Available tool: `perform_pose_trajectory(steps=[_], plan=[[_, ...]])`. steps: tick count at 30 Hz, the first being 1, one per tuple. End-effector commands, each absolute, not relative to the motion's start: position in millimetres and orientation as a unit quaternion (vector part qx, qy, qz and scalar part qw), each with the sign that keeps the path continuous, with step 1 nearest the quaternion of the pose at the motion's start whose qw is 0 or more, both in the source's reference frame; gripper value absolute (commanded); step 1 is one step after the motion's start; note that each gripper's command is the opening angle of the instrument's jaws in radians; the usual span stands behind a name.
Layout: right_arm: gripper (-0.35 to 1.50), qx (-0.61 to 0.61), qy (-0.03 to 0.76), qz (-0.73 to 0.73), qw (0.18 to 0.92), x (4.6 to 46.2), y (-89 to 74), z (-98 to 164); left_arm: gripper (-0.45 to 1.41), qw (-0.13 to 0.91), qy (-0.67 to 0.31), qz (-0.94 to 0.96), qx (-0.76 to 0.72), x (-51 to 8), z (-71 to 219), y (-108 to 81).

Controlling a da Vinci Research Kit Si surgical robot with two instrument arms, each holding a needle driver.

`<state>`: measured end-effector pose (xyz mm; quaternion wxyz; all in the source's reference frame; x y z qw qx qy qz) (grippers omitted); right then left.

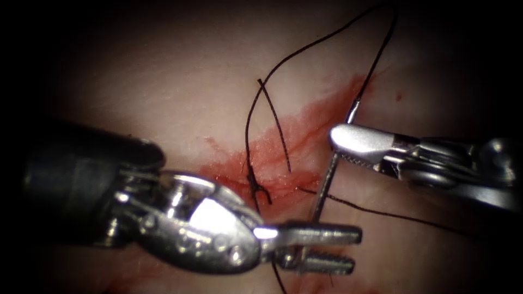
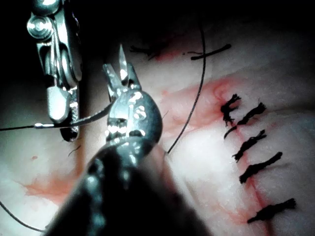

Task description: Wound Closure

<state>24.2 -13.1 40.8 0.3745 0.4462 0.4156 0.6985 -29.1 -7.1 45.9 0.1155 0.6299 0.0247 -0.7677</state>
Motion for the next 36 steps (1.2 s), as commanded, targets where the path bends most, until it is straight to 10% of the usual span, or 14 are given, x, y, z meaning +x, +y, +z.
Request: perform_pose_trajectory(steps=[1,11,20,23,36], plan=[[0.96,0.446,0.418,0.698,0.375,25.0,-12.6,41.0,-0.45,0.115,0.024,-0.768,0.63,-29.6,46.4,-7.0],[-0.35,0.444,0.442,0.685,0.371,25.2,-12.6,41.0,-0.45,0.106,0.026,-0.77,0.628,-29.7,46.4,-7.0],[-0.35,0.438,0.46,0.656,0.408,25.7,-13.3,40.8,-0.45,0.106,0.026,-0.772,0.626,-29.7,46.4,-7.0],[-0.35,0.423,0.474,0.641,0.43,25.1,-12.8,41.0,0.91,-0.018,0.096,-0.782,0.615,-30.0,46.3,-6.3],[-0.35,0.346,0.608,0.594,0.398,17.1,-6.0,44.9,1.21,-0.139,0.117,-0.783,0.596,-24.7,43.9,-1.8]])
